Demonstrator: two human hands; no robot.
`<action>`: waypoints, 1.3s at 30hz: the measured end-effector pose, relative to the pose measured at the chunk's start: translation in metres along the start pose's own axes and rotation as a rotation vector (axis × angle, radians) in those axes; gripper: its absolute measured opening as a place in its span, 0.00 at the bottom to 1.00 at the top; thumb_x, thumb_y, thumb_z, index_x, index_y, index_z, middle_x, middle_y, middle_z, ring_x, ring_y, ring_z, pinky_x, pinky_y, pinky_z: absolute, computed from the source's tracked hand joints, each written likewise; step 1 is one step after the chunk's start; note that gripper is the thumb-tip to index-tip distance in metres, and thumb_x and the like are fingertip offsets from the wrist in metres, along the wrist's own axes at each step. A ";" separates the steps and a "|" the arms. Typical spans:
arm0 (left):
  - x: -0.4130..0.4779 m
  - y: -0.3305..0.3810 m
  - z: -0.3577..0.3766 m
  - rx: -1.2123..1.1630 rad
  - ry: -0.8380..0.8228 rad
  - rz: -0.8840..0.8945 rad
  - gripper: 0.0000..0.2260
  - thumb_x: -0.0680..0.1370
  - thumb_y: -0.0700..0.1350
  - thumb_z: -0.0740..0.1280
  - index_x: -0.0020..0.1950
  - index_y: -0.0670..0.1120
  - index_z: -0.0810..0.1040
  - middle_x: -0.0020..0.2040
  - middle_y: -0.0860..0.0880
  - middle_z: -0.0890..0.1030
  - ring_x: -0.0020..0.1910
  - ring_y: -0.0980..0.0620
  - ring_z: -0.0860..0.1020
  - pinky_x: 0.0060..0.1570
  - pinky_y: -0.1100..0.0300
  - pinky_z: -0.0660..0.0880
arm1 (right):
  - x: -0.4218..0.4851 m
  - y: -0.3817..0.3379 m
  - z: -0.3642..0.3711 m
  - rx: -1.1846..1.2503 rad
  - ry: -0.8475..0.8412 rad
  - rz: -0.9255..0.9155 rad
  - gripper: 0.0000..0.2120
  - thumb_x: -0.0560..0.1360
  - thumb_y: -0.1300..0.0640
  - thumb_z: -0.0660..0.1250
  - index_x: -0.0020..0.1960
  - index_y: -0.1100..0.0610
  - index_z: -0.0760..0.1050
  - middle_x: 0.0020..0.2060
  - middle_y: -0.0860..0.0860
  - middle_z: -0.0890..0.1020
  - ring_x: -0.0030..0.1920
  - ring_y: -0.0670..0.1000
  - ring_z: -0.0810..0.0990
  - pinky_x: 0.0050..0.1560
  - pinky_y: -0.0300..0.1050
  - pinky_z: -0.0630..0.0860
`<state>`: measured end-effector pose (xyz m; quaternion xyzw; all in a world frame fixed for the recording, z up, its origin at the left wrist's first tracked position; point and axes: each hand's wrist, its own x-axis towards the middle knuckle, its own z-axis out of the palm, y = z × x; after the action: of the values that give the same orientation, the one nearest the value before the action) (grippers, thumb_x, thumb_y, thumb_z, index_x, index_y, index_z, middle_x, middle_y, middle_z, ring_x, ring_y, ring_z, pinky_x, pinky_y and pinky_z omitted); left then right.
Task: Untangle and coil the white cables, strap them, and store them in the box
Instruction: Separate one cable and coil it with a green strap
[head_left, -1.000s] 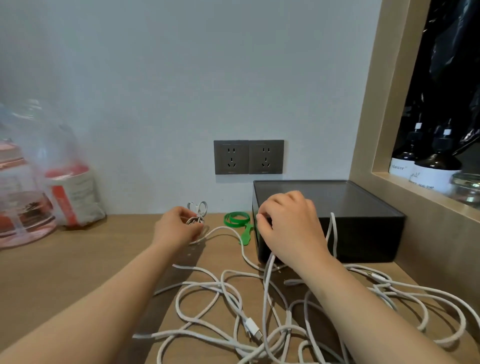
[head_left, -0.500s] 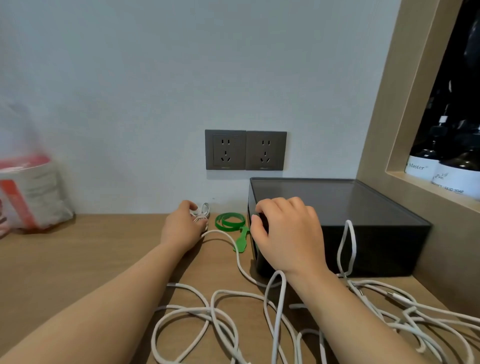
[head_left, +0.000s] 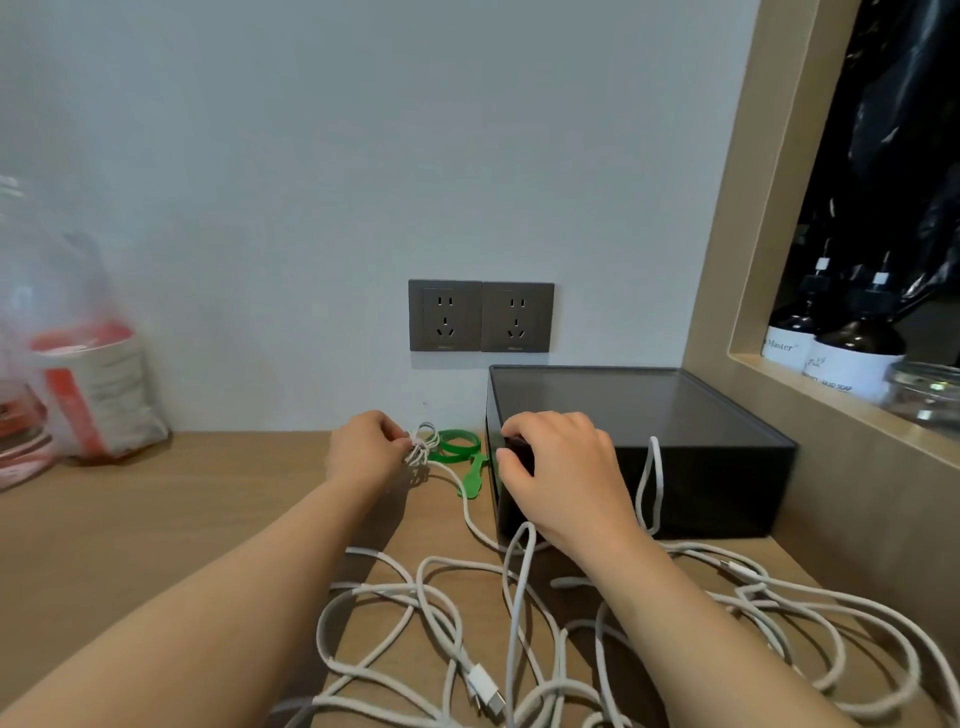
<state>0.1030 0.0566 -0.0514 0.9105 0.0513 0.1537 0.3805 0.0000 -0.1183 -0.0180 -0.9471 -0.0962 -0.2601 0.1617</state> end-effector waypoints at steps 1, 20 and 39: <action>-0.004 0.001 0.001 0.035 -0.059 0.004 0.03 0.77 0.44 0.66 0.46 0.47 0.78 0.49 0.45 0.81 0.51 0.45 0.77 0.48 0.58 0.72 | -0.003 0.000 -0.003 0.006 -0.004 0.001 0.13 0.79 0.50 0.56 0.61 0.48 0.71 0.57 0.44 0.76 0.59 0.47 0.69 0.60 0.44 0.63; -0.182 0.062 -0.028 -0.011 -0.393 0.626 0.08 0.75 0.50 0.68 0.54 0.58 0.74 0.65 0.58 0.68 0.64 0.62 0.67 0.59 0.69 0.63 | -0.130 0.023 -0.080 0.085 -0.132 0.071 0.10 0.76 0.47 0.62 0.57 0.43 0.73 0.53 0.37 0.74 0.59 0.40 0.67 0.59 0.40 0.67; -0.168 -0.007 -0.044 -0.425 -0.388 0.178 0.10 0.76 0.33 0.64 0.46 0.48 0.73 0.48 0.45 0.80 0.46 0.48 0.80 0.54 0.46 0.77 | -0.127 -0.013 -0.061 0.135 -0.181 -0.044 0.13 0.77 0.45 0.59 0.60 0.45 0.73 0.57 0.40 0.75 0.59 0.41 0.68 0.63 0.42 0.66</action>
<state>-0.0704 0.0566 -0.0677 0.8237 -0.1357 0.0169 0.5502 -0.1395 -0.1408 -0.0314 -0.9513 -0.1486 -0.1699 0.2099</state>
